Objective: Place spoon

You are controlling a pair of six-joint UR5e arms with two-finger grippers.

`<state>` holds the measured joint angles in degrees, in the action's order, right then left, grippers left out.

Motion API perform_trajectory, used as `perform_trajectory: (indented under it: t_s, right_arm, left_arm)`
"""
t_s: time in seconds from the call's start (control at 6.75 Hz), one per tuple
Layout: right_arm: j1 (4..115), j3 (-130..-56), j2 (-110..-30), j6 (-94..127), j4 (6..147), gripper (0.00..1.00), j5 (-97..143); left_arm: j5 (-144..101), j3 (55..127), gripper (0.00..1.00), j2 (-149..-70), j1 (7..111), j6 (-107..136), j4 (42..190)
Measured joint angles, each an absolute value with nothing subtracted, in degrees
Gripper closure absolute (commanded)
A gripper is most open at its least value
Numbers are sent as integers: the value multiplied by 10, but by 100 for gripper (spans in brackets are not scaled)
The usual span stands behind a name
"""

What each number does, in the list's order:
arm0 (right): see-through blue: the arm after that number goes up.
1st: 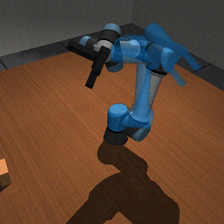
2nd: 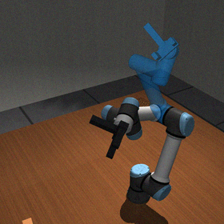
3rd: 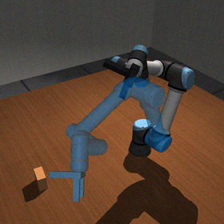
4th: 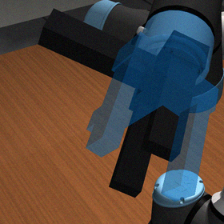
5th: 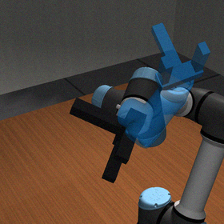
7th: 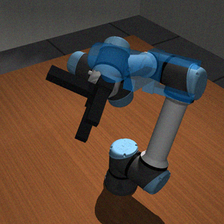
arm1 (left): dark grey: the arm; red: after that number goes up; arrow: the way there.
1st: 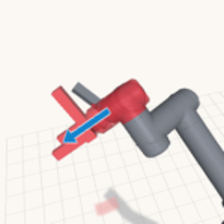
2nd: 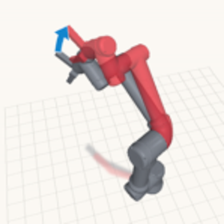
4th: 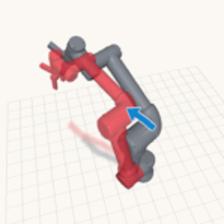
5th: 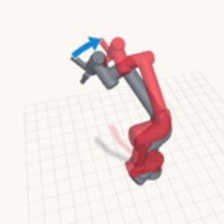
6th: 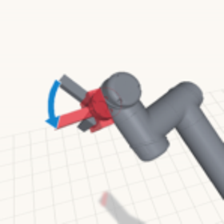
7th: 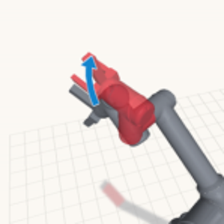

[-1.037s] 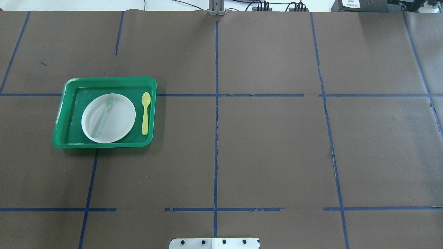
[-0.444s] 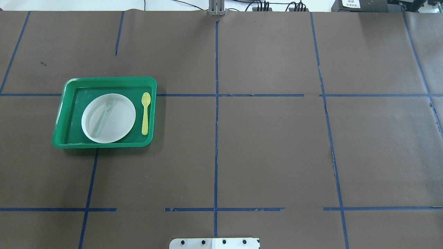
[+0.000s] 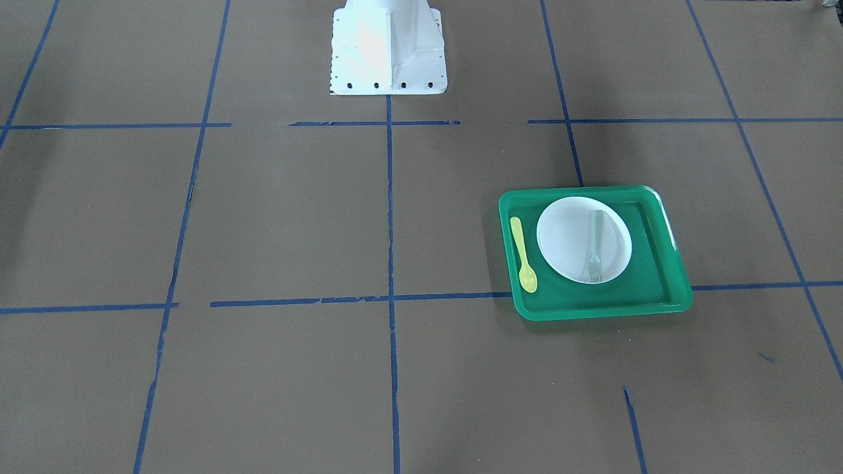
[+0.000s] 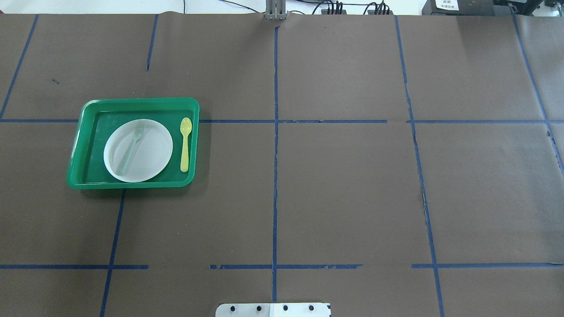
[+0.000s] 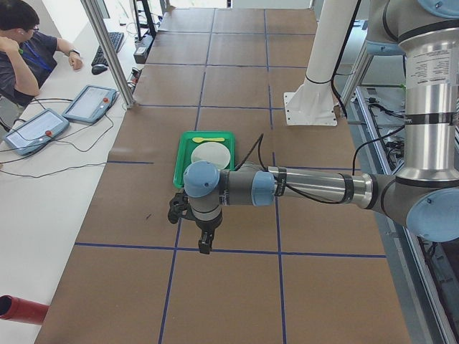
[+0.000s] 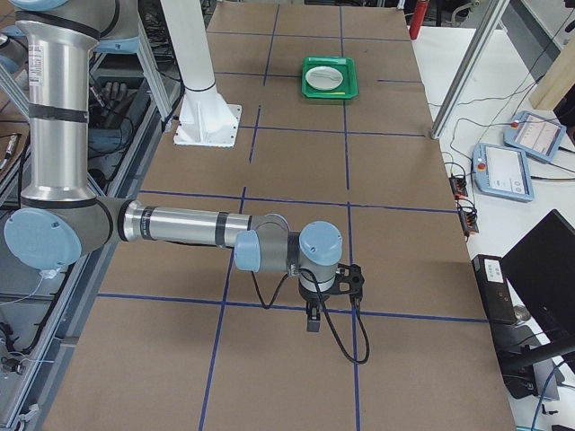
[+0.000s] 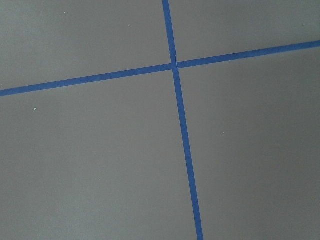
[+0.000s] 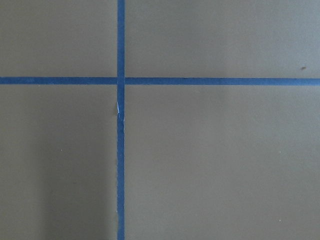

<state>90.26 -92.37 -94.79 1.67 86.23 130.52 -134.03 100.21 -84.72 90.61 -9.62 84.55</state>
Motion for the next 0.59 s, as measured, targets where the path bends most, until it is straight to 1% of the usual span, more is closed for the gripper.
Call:
perform_trajectory:
  t_s: [0.59]
  right_arm:
    - [903,-924,-948,17,863,0,1305]
  left_arm:
    - [-1340,1001,0,-848,906,-97,846]
